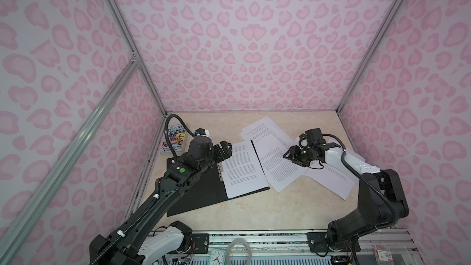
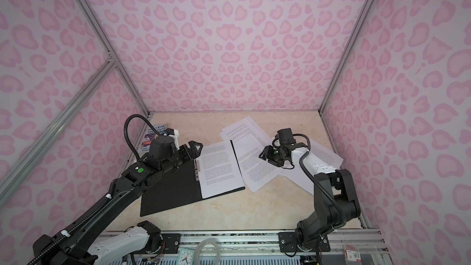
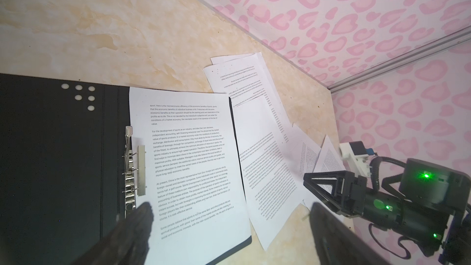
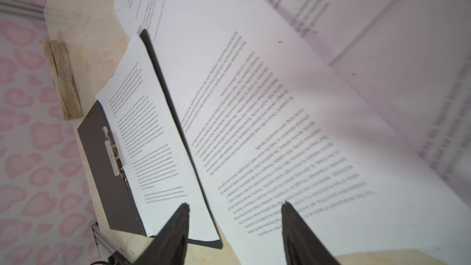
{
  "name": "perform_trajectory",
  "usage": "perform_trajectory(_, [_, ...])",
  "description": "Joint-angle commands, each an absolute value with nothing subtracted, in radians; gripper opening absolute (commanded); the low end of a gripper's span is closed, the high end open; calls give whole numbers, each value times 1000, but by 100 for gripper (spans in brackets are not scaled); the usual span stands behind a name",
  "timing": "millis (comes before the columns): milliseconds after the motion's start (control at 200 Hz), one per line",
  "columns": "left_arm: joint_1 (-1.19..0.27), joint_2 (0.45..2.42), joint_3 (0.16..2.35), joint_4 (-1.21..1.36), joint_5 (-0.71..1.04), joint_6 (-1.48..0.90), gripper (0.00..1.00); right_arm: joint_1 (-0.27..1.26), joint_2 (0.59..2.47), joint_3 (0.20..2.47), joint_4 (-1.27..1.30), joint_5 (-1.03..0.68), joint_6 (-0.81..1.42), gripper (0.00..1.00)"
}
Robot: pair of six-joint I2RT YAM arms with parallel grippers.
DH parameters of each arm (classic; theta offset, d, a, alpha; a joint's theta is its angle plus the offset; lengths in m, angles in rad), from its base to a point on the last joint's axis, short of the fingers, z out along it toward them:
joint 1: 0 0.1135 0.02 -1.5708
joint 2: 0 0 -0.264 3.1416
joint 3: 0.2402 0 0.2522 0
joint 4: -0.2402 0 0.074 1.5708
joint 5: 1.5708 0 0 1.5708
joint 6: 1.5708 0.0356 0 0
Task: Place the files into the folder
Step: 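Release the papers and grasp a loose sheet with the right gripper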
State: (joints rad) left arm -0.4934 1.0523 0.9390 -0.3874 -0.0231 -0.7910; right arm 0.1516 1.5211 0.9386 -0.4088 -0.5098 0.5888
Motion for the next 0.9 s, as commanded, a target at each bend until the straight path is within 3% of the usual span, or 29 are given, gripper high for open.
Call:
perform_trajectory(0, [-492, 1052, 944, -353, -6, -782, 97, 107, 1453, 870, -342, -453, 625, 58])
perform_trajectory(350, [-492, 1071, 948, -342, 18, -787, 98, -46, 1330, 645, -226, -463, 630, 60])
perform_trajectory(895, [-492, 1076, 950, -344, 40, -805, 99, -62, 1456, 572, 24, -606, 671, 58])
